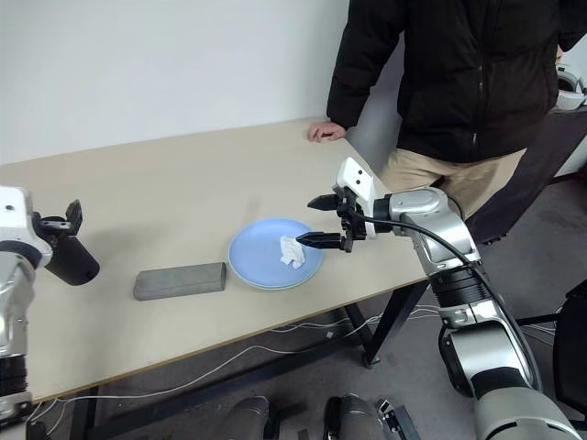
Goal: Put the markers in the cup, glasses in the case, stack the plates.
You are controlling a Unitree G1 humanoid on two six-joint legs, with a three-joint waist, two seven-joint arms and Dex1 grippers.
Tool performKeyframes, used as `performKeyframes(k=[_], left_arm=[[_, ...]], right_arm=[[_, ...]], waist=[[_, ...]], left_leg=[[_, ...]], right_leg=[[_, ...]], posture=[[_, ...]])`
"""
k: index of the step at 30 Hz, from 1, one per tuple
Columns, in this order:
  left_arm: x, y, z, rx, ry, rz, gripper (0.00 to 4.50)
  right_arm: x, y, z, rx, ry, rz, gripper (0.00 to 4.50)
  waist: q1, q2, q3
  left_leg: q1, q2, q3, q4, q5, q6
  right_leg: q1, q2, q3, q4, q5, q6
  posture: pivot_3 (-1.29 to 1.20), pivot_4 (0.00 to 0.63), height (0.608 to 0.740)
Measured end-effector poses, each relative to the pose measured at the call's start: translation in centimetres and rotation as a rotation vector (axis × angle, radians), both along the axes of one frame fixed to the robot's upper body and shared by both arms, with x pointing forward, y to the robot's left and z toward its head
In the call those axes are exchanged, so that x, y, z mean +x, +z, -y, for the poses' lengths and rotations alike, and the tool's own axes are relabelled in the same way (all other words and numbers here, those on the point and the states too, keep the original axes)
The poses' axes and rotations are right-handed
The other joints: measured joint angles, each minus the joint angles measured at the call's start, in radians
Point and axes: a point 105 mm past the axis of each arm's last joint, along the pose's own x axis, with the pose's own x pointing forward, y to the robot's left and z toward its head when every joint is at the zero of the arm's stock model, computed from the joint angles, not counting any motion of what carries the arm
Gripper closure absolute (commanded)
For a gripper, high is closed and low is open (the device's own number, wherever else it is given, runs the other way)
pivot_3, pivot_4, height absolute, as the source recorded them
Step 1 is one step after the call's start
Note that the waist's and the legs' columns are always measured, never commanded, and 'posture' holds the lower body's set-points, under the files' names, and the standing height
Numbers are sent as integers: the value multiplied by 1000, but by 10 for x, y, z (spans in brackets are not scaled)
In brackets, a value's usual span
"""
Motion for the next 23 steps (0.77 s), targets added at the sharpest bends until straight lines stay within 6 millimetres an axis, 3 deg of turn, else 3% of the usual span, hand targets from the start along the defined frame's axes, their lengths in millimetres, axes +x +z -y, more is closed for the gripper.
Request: performKeyframes(k=[3,10,17,23], left_arm=[[-12,15,8,-17,-138,-30,8],[-44,26,12,-138,-411,-115,8],[-65,19,-7,-220,-498,-183,8],[-68,9,5,-269,-579,-184,8]], right_arm=[[1,4,5,12,-7,6,0],[6,8,19,35,-57,10,0],[8,4,26,58,-90,-6,0],[6,-7,31,80,-129,-52,0]], waist=[[0,1,0],[-1,2,1],[0,11,2],[-3,16,2]], left_leg=[[0,0,0,0,0,0],[0,2,0,1,0,0],[-6,19,-1,-1,0,0],[-12,31,1,2,0,0]], right_leg=[[0,0,0,-1,0,0],[-1,0,-2,-3,-2,-2],[2,0,-20,-22,-1,-2],[-1,0,-23,-29,3,5]], posture=[[0,0,701],[0,0,701],[0,0,701],[0,0,701]])
